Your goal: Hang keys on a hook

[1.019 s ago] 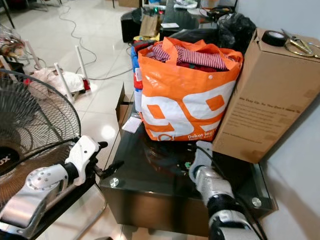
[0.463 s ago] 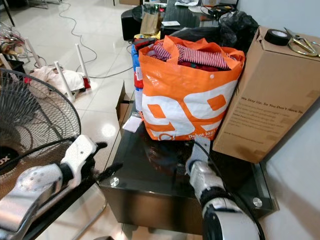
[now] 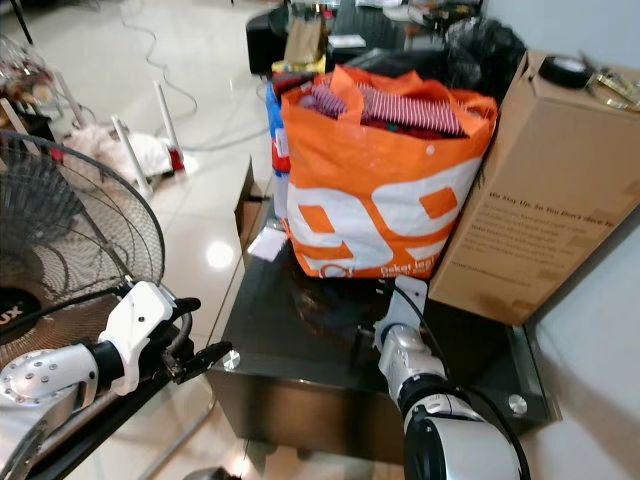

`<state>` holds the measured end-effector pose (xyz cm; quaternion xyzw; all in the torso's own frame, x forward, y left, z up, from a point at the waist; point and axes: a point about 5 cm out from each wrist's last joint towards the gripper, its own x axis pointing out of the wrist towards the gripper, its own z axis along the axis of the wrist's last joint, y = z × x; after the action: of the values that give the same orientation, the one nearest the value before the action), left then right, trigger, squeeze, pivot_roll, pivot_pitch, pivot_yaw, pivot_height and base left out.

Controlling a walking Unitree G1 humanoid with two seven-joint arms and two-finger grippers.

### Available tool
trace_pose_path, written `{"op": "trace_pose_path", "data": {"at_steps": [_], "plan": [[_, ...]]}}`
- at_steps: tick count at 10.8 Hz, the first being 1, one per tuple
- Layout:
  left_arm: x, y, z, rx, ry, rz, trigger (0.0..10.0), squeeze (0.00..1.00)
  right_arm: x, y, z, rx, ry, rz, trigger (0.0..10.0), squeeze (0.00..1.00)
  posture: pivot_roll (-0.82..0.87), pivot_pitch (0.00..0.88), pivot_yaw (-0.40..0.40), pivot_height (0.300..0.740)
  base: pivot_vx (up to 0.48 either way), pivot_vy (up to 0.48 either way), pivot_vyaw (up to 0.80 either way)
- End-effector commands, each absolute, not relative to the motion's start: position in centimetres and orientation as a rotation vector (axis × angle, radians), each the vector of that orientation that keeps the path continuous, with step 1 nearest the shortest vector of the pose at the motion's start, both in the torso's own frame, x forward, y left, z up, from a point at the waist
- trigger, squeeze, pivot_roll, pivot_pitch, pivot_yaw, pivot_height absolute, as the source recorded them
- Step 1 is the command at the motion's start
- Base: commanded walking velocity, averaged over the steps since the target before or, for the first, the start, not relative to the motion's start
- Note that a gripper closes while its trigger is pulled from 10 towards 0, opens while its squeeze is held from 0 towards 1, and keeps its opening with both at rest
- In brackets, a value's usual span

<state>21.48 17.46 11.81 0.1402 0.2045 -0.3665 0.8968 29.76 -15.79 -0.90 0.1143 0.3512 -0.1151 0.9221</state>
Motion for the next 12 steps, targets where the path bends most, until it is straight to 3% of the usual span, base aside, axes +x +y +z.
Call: {"op": "trace_pose_path", "data": {"at_steps": [1,2,4,5,12], "plan": [[21.22,17.71,12.34,0.296,0.426,-0.761,10.0,0.0,29.64,-15.9,-1.02,0.259,0.722,-0.258,4.7,0.0,0.16,0.079,-0.015,0.74,0.0,0.0,0.0],[21.1,17.73,12.43,0.296,0.431,-0.761,10.0,0.0,29.57,-15.71,-1.1,0.259,0.726,-0.256,3.7,0.0,0.17,0.083,-0.013,0.74,0.0,0.0,0.0],[20.81,17.64,12.58,0.293,0.442,-0.764,10.0,0.0,29.28,-15.26,-1.41,0.27,0.741,-0.258,3.5,0.0,0.17,0.088,-0.012,0.74,0.0,0.0,0.0],[20.73,17.62,12.65,0.291,0.446,-0.763,10.0,0.0,29.26,-15.05,-1.45,0.277,0.743,-0.255,2.9,0.0,0.17,0.089,-0.013,0.74,0.0,0.0,0.0],[20.63,17.74,12.98,0.294,0.46,-0.766,10.0,0.0,28.75,-15.12,-1.89,0.327,0.749,-0.298,2.1,0.0,0.18,0.108,0.005,0.74,0.0,0.0,0.0]]}}
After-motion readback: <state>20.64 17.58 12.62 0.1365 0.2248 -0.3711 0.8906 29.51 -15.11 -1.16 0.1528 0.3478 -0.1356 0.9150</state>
